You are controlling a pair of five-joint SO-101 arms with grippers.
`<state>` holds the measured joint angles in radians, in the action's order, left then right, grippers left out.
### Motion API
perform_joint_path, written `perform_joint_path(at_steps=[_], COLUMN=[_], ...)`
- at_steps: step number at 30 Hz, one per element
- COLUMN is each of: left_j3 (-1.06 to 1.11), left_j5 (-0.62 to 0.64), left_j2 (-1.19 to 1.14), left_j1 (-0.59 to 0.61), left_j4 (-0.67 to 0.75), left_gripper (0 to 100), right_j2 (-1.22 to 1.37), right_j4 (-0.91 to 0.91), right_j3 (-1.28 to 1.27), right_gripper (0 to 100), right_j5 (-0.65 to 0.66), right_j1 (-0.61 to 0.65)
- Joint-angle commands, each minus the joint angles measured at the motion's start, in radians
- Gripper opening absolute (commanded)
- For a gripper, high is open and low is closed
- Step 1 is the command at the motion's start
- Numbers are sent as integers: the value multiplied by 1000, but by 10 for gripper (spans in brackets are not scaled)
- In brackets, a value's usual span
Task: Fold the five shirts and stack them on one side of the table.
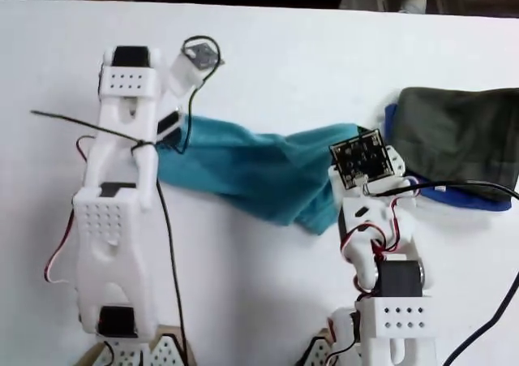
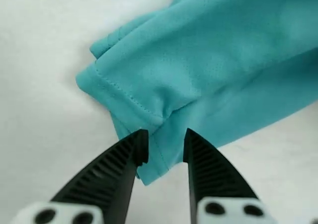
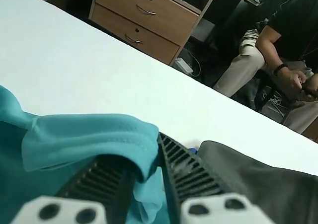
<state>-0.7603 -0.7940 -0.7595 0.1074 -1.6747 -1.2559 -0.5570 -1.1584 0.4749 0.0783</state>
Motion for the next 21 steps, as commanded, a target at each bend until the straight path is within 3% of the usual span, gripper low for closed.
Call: perform_joint_path(at_steps=[1, 16, 21], left_j3=[16, -44, -117], left_j5=[8, 9, 8], left_j2=[9, -98, -98], left_j1=[26, 28, 21], left_j4=[91, 106, 35], left_gripper=[146, 142, 17], right_j2=[-18, -16, -16], right_j4=[-4, -5, -5], right_j3=[6, 6, 6], right_gripper=[21, 21, 21], right_j5=[-6, -6, -6], right_j1=[-13, -13, -13])
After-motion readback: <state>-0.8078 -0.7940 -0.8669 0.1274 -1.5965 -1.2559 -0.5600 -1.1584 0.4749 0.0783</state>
